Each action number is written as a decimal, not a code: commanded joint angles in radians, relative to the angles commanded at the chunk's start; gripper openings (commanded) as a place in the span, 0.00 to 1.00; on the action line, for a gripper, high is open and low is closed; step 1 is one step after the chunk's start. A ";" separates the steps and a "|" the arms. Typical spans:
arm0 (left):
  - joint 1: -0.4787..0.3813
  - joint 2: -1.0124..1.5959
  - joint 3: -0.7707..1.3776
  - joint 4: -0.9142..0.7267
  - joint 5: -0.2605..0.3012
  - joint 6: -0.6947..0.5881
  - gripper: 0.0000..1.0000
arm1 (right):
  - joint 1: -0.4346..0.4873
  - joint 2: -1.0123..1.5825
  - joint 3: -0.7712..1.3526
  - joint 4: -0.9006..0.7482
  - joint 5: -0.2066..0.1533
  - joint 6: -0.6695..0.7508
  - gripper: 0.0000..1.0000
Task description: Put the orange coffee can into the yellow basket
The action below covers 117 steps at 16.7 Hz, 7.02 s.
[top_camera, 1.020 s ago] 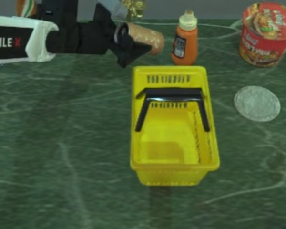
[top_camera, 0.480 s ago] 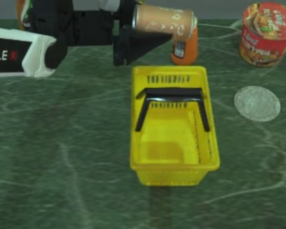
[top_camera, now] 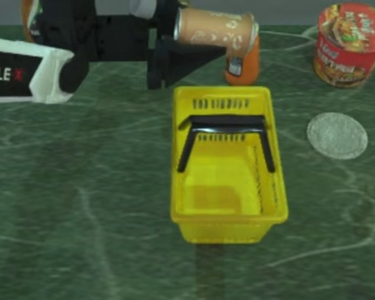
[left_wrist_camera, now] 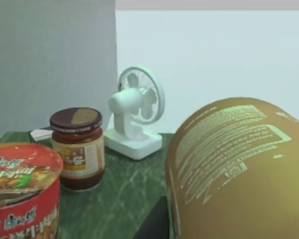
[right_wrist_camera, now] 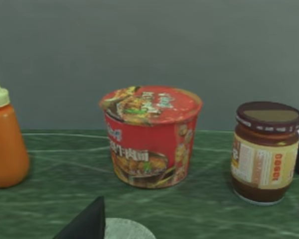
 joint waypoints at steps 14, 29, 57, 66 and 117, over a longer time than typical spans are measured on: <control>0.020 0.226 -0.084 0.319 0.002 -0.006 0.08 | 0.000 0.000 0.000 0.000 0.000 0.000 1.00; 0.020 0.226 -0.084 0.319 0.002 -0.006 1.00 | 0.000 0.000 0.000 0.000 0.000 0.000 1.00; 0.294 -1.542 -0.961 -0.501 -0.971 -0.131 1.00 | 0.535 1.734 1.659 -1.194 -0.004 -0.816 1.00; 0.341 -2.063 -1.291 -0.726 -1.263 -0.048 1.00 | 0.682 2.206 2.143 -1.505 0.003 -1.042 1.00; 0.342 -2.068 -1.294 -0.728 -1.265 -0.047 1.00 | 0.684 2.196 2.045 -1.420 0.003 -1.044 0.00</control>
